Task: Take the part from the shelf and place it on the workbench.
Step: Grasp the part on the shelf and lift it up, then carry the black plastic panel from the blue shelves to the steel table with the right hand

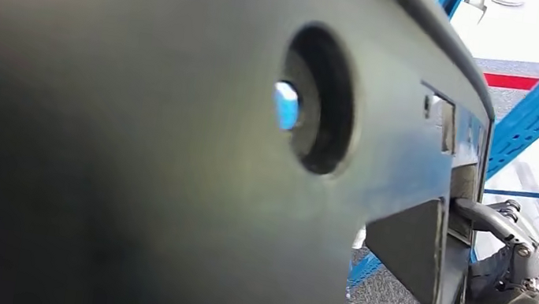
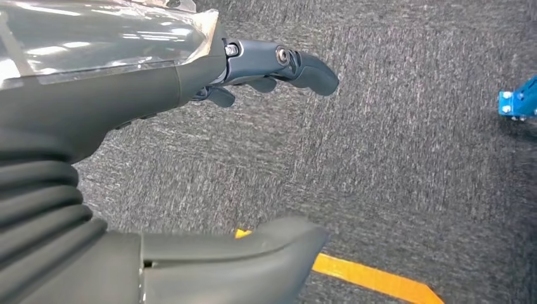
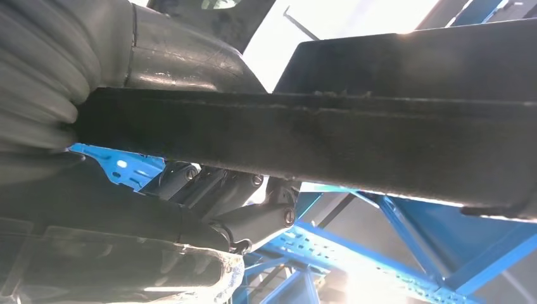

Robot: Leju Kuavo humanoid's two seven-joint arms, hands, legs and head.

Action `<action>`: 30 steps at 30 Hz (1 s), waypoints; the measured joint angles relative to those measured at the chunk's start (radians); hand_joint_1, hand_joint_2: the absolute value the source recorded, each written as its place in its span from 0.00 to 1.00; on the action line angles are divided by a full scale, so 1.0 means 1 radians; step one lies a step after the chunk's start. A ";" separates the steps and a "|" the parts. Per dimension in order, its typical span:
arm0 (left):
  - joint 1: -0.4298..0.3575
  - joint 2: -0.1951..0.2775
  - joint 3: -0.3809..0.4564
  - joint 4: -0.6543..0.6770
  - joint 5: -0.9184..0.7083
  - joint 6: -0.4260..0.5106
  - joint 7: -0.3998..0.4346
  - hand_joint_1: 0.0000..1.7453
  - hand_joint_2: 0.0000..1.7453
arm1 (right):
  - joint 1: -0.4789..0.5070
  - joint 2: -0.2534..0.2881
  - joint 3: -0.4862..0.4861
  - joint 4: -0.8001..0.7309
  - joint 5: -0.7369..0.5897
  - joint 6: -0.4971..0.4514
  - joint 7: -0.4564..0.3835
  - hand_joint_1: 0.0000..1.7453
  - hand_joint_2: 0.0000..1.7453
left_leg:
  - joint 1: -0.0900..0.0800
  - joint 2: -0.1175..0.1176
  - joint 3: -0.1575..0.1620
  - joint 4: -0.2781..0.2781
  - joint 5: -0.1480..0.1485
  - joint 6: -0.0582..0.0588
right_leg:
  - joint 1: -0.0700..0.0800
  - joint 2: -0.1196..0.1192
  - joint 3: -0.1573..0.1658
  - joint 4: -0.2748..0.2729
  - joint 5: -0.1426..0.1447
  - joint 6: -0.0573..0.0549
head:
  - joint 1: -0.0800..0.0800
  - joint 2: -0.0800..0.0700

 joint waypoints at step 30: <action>0.008 -0.002 0.031 0.000 0.038 -0.050 -0.008 0.00 1.00 | 0.148 -0.022 -0.112 -0.057 -0.228 -0.019 -0.083 1.00 1.00 | -0.014 -0.011 -0.004 -0.037 0.032 0.010 | 0.010 -0.002 0.019 -0.010 -0.001 -0.015 | -0.055 0.000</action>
